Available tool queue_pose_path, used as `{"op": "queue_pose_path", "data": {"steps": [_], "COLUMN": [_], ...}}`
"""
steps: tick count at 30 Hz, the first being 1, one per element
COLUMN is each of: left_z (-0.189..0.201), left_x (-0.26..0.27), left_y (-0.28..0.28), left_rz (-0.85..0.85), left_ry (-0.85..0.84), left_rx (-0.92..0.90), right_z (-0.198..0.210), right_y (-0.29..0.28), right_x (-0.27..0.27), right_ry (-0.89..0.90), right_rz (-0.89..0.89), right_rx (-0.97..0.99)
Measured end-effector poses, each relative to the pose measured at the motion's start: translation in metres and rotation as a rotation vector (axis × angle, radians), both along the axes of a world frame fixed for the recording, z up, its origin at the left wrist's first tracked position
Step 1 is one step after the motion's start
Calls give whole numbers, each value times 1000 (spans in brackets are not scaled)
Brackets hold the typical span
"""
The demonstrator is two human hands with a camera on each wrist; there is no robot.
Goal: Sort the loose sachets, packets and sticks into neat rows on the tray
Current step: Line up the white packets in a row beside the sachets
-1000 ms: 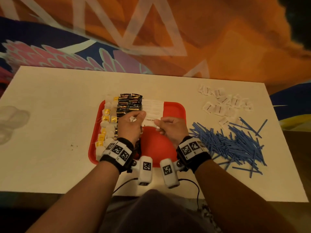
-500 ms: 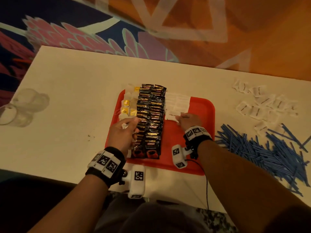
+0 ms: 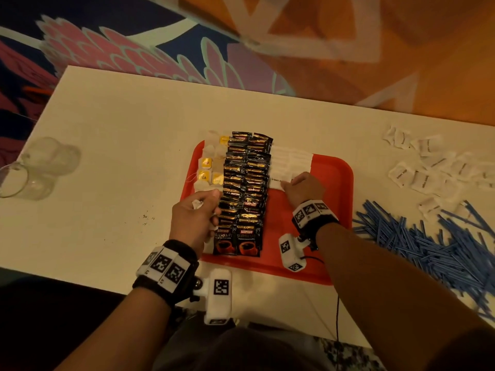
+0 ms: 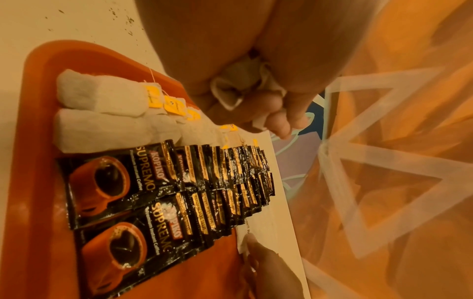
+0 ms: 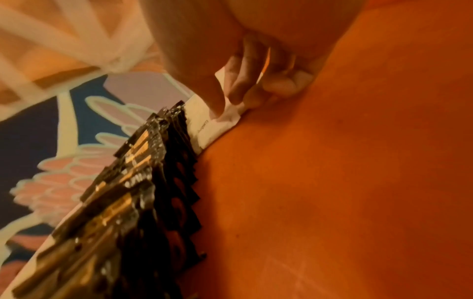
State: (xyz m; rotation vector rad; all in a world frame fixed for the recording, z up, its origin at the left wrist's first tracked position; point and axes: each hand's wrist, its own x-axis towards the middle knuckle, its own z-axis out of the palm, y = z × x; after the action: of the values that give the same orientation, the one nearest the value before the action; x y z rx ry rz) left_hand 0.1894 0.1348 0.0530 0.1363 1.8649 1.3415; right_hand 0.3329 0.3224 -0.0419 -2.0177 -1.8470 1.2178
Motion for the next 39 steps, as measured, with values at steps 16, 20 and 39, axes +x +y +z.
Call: {"op": "queue_pose_path", "data": {"steps": [16,20,39], "left_z": [7,17,52], "left_x": [15,32,96], "left_y": [7,26,56], "left_rz": [-75,-160,-545], "left_ry": [-164,-307,-329], "left_rx": [-45,-15,143], "right_z": [24,66,150], "right_y": [-26,-43,-70], "right_x": [16,26,87], "right_ry": [159,323,560], "right_rz": [195,317,-40], "right_rx": [119,50,-114]}}
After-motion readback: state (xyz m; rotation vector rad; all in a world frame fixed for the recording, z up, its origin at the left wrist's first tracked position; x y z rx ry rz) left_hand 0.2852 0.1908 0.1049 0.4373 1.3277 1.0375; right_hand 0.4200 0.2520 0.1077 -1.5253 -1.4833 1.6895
